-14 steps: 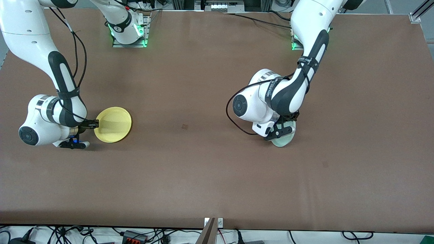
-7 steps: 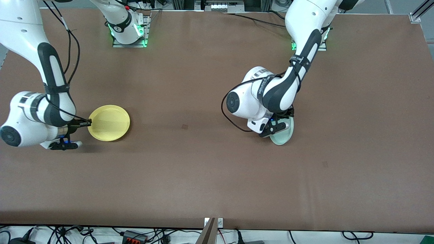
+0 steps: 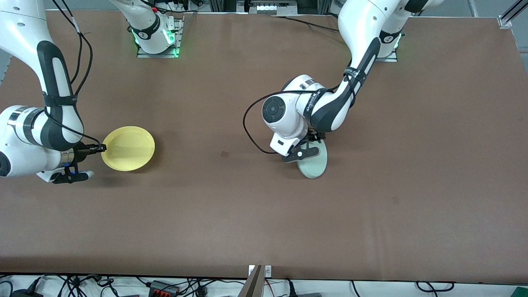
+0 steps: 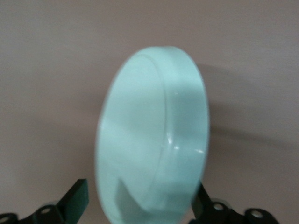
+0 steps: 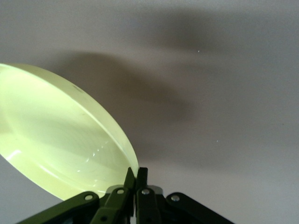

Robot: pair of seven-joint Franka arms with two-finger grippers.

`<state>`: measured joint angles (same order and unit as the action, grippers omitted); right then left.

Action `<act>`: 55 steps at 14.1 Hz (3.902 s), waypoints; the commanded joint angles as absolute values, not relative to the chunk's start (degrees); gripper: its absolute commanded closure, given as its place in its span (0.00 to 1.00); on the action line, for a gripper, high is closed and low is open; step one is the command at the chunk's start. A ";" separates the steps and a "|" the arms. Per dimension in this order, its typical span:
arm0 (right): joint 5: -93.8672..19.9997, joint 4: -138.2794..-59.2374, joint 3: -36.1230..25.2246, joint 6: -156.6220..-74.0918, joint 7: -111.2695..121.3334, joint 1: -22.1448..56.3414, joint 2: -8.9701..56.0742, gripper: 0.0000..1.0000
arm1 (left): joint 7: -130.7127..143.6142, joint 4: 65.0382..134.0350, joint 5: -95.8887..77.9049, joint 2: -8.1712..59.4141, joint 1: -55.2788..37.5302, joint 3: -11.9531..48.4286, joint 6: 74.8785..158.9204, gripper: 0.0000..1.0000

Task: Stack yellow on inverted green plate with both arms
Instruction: 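Flip the green plate upside down with the left gripper, lower it mid-table, then open the left gripper and withdraw while the right gripper carries the yellow plate, then lower the yellow plate onto the inverted green plate with the right gripper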

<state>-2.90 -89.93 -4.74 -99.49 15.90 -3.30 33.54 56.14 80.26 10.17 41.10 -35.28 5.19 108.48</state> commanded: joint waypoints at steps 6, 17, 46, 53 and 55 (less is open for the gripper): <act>-3.25 -87.63 -4.39 -98.53 16.62 -0.63 29.90 1.00 | 54.94 80.07 3.51 37.89 -32.71 5.54 113.21 0.00; -20.99 -87.63 -3.60 -95.89 9.70 7.54 30.58 1.00 | 16.65 80.16 9.49 26.03 -12.15 4.13 99.32 0.00; -50.98 -71.81 -3.52 -127.62 -36.12 40.95 53.52 1.00 | -7.91 98.53 -0.26 -1.49 -1.14 -0.70 97.74 0.00; -50.98 -71.81 -3.52 -131.75 -36.12 42.71 55.55 1.00 | -7.91 98.53 -0.35 -1.41 -1.14 -0.70 97.82 0.00; -51.06 -71.89 -3.52 -131.75 -36.30 42.71 55.55 1.00 | -7.91 98.53 -0.35 -1.41 -1.14 -0.70 97.74 0.00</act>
<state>-49.90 -73.78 -3.04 -131.41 -35.44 42.05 54.55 -7.11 98.17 -0.16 -0.48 -1.21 -0.60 98.38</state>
